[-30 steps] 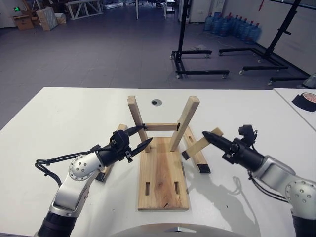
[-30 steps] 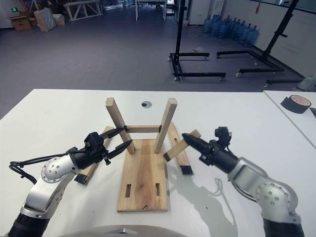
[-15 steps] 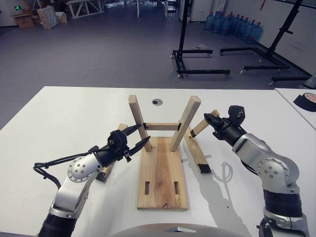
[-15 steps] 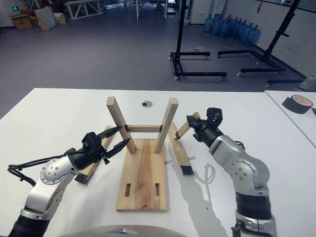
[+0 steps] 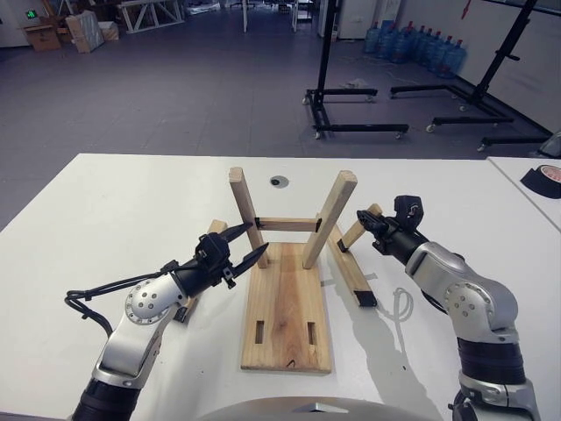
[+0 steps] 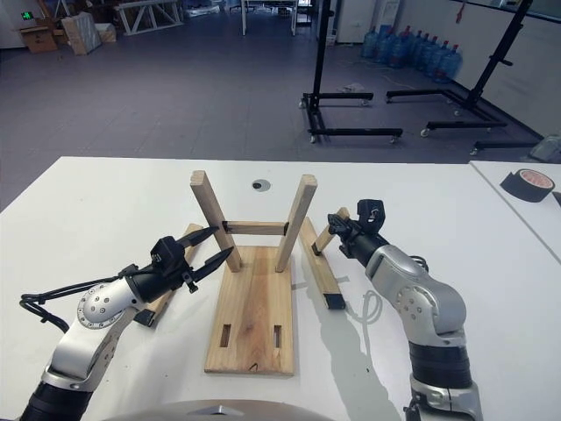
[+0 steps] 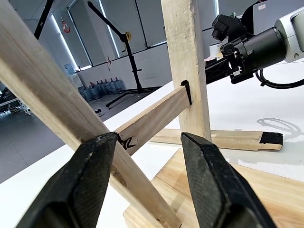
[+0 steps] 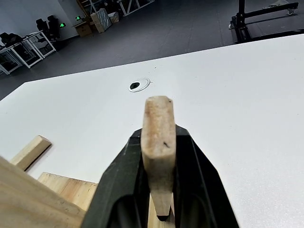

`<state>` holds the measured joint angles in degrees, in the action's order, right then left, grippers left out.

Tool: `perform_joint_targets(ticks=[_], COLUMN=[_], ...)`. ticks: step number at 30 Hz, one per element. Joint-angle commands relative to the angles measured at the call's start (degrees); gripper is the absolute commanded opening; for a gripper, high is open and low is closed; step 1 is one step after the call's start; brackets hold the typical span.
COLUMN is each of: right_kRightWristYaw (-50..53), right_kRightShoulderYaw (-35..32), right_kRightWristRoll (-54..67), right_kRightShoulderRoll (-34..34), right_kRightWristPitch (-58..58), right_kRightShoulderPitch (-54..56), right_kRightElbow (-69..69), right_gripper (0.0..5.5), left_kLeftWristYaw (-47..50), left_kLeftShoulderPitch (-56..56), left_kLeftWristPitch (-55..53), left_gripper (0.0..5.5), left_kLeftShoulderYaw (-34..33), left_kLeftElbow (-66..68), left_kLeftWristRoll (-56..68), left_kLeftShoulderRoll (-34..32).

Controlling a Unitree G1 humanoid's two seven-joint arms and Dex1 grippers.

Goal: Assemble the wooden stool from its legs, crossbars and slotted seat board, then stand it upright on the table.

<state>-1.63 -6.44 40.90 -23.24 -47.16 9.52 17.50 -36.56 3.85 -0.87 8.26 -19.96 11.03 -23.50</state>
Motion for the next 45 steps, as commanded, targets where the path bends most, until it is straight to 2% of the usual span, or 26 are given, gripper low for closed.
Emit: perform_joint_targets(ticks=[1,7,14,20,29,30,40,45], right_kRightWristYaw=[-4.04,-9.12,-12.21,-12.62,-12.93,-13.02,-13.21,-13.46], right_kRightShoulderYaw=[7.87,10.99,8.29,5.4,4.89,4.73,3.06,2.52], right_kRightWristRoll=[-7.52,-12.94,-16.54,-15.62,-17.93,-17.99,-21.89,-23.94], right_kRightShoulderRoll=[-3.84,-7.13,-8.25,-5.47,-3.67,-3.49,-1.51,-1.55], right_kRightWristPitch=[-1.43,-2.11,0.03,-1.17,0.42,0.78,9.49,13.34], right_kRightShoulderPitch=[-0.84,-0.99,-0.87,-1.83,-1.58,-1.35,1.08,2.52], right_kRightElbow=[-1.52,-3.18,-6.64,-7.32,-7.4,-7.26,-5.09,-4.62], right_gripper=[0.4,0.4,0.4,0.4,0.4,0.8,2.45,2.45], left_kLeftWristYaw=[0.69,1.65,2.04,1.19,0.24,0.2,-0.02,-0.12], left_kLeftShoulderPitch=[0.19,0.9,1.32,0.71,-0.3,-0.39,-0.61,-1.17], left_kLeftWristPitch=[-0.03,-0.02,0.39,0.38,0.4,0.46,0.75,0.83], left_gripper=[2.45,2.45,2.45,2.45,2.45,2.45,2.45,2.45], left_kLeftShoulderYaw=[0.4,1.14,1.3,0.92,0.72,0.77,0.59,0.45], left_kLeftElbow=[-0.62,-1.03,-0.84,-0.31,0.58,0.7,1.15,1.54], left_kLeftWristRoll=[-0.54,-0.97,-1.18,-0.73,-0.47,-0.48,-0.44,-0.52], left_kLeftShoulderRoll=[0.32,0.96,1.03,0.48,0.09,0.18,0.04,-0.11])
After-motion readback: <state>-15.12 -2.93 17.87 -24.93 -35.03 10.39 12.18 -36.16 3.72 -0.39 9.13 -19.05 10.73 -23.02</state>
